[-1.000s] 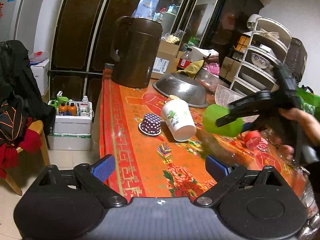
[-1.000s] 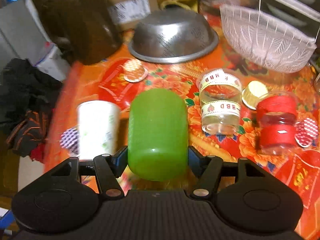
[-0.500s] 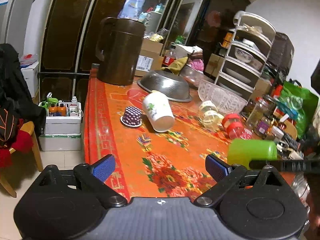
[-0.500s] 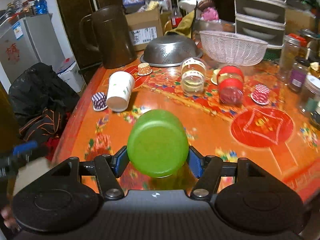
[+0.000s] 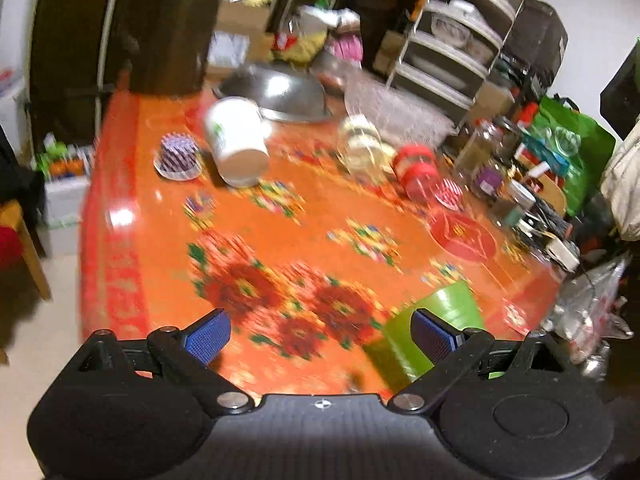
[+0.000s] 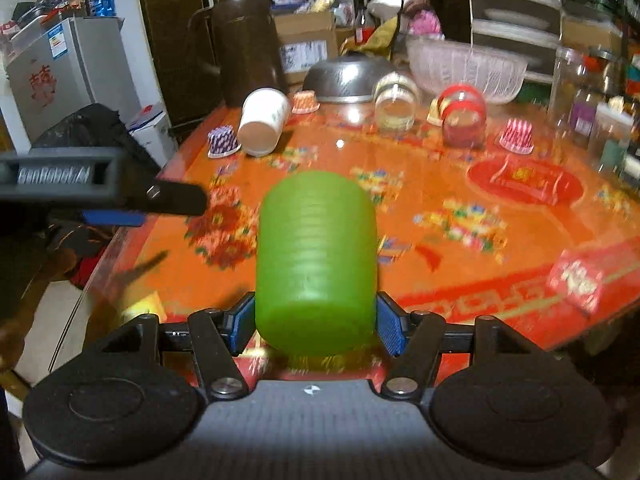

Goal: Flip cup upright
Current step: 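Lift the green cup with the right gripper toward the left gripper, then close the left gripper on the cup rim while the right gripper releases it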

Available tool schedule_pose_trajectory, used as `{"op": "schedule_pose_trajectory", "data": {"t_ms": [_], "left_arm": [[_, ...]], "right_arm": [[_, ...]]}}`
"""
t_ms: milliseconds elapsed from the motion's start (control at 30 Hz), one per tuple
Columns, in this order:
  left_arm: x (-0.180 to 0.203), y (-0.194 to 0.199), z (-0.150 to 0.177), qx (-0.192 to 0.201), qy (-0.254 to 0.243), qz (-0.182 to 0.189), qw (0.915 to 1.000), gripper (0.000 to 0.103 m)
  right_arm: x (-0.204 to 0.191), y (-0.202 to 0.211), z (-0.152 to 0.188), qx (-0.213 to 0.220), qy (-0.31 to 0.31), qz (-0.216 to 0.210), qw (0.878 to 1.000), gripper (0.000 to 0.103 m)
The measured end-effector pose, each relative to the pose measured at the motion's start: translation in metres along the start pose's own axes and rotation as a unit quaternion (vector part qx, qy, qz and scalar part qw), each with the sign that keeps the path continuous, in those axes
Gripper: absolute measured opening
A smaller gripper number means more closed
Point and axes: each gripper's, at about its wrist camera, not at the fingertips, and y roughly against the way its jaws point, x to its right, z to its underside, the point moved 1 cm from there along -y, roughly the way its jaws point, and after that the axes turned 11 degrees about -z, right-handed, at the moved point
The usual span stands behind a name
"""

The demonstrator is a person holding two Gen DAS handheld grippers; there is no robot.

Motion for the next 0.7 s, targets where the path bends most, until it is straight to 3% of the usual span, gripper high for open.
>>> {"op": "schedule_pose_trajectory", "data": {"t_ms": [133, 233, 400, 700], "left_arm": [[0.019, -0.012, -0.003, -0.059, 0.022, 0.045, 0.997, 0.098], [0.041, -0.024, -0.005, -0.084, 0.028, 0.051, 0.9948, 0.098], [0.057, -0.047, -0.005, -0.131, 0.069, 0.036, 0.9884, 0.098], [0.081, -0.063, -0.013, -0.161, 0.049, -0.029, 0.9853, 0.092]], "right_arm": [[-0.002, 0.001, 0.005, 0.008, 0.005, -0.012, 1.0, 0.064], [0.0, -0.001, 0.009, 0.01, 0.003, -0.033, 0.999, 0.066], [0.006, 0.001, 0.013, 0.022, -0.008, -0.064, 0.998, 0.066], [0.014, 0.002, 0.017, 0.028, -0.009, -0.098, 0.995, 0.067]]}}
